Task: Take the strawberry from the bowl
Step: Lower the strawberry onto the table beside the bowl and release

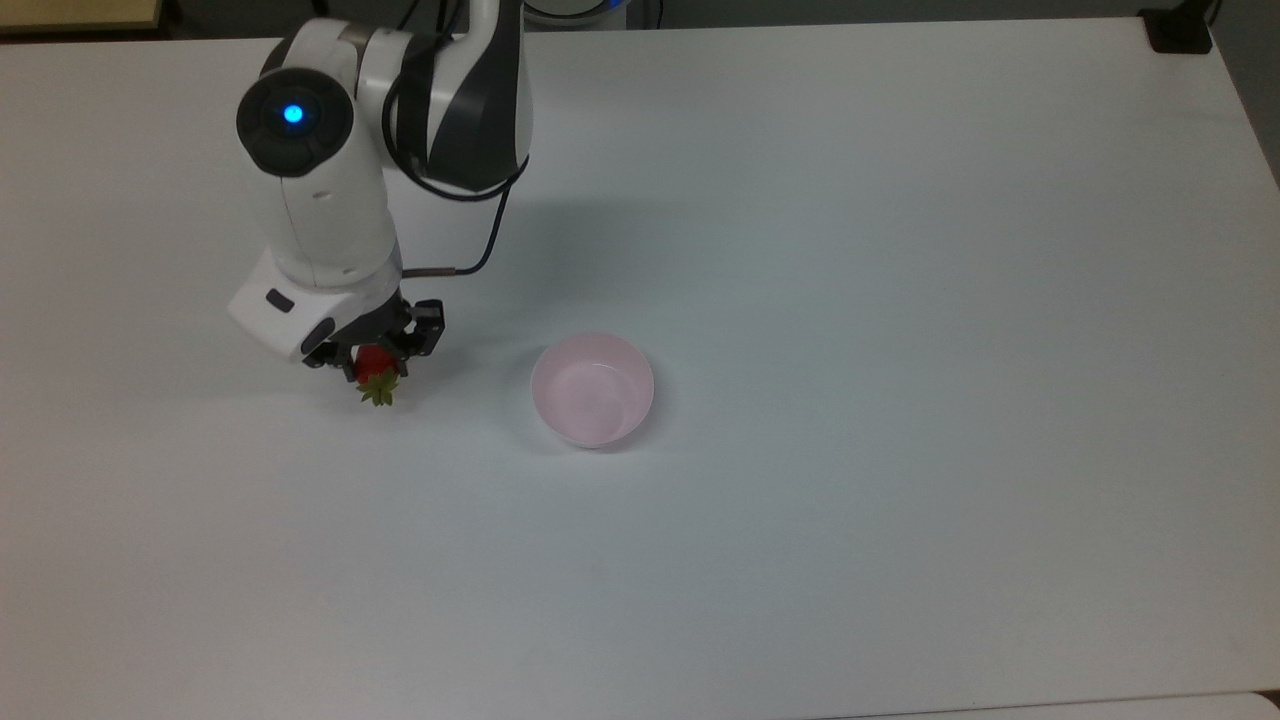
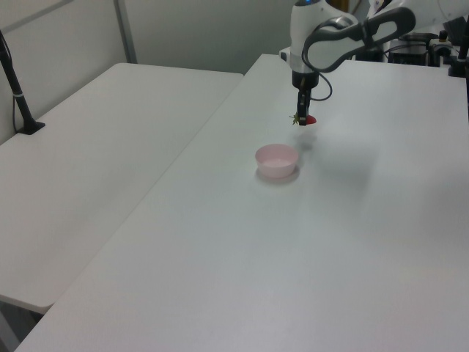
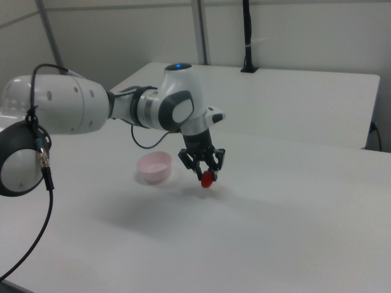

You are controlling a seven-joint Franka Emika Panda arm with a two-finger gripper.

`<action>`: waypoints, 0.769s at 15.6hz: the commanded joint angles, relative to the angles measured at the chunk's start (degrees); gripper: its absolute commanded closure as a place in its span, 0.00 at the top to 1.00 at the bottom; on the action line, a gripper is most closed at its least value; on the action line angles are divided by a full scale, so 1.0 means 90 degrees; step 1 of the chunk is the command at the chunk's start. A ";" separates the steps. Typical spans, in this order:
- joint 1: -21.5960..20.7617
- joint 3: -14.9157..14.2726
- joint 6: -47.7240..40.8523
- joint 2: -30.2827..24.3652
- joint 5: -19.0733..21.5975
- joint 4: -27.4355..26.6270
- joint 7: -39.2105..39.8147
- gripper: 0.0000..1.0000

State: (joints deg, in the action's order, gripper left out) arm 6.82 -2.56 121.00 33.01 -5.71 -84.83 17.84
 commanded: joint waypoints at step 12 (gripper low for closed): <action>-0.0044 0.0109 -0.0813 -0.1029 -0.0264 -0.0233 -0.0457 1.00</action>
State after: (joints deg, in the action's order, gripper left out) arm 8.31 -2.09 121.27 31.33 -7.81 -84.10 17.42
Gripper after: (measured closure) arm 0.004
